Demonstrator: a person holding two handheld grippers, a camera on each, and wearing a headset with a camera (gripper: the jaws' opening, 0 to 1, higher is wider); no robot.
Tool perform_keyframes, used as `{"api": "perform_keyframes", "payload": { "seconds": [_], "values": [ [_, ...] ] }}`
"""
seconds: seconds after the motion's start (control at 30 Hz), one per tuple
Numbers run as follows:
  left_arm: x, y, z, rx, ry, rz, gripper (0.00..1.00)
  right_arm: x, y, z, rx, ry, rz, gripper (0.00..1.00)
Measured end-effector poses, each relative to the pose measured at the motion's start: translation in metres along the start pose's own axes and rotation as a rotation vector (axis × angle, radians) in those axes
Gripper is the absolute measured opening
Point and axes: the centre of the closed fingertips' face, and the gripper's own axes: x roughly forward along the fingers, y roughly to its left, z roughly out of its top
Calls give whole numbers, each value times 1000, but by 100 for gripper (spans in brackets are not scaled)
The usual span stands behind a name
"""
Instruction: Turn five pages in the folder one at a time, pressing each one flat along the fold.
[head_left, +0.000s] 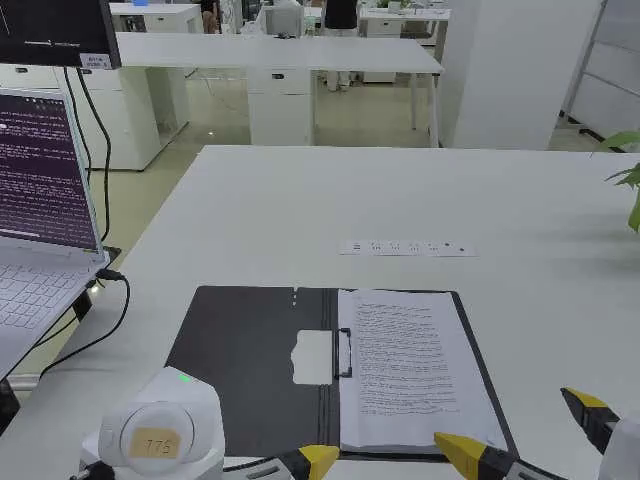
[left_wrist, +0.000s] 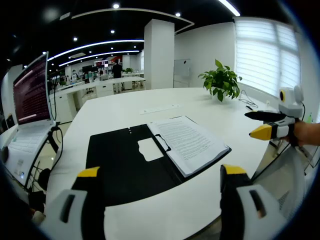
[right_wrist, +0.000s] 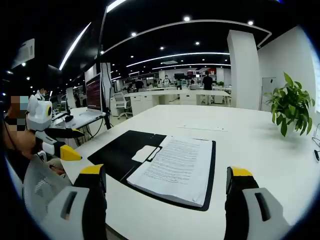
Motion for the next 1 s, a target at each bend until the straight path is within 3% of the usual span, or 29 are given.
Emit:
{"api": "perform_keyframes", "payload": {
  "seconds": [0.1, 0.27, 0.43, 0.6, 1.0],
  "values": [
    [0, 1, 1, 1, 0, 2, 97, -1, -1, -2, -36, 6, -2, 98],
    [1, 1, 1, 1, 2, 0, 97, -4, -2, 4, 2, -22, -8, 97],
    [2, 4, 10, -13, -23, 3, 97, 0, -4, 11, -2, -28, -2, 96],
    [0, 5, 9, -26, -27, 10, 96, 0, -4, 15, 38, -44, -1, 94],
    [7, 3, 6, -57, -37, 7, 95, -1, 4, 11, 7, -23, 10, 98]
  ]
}}
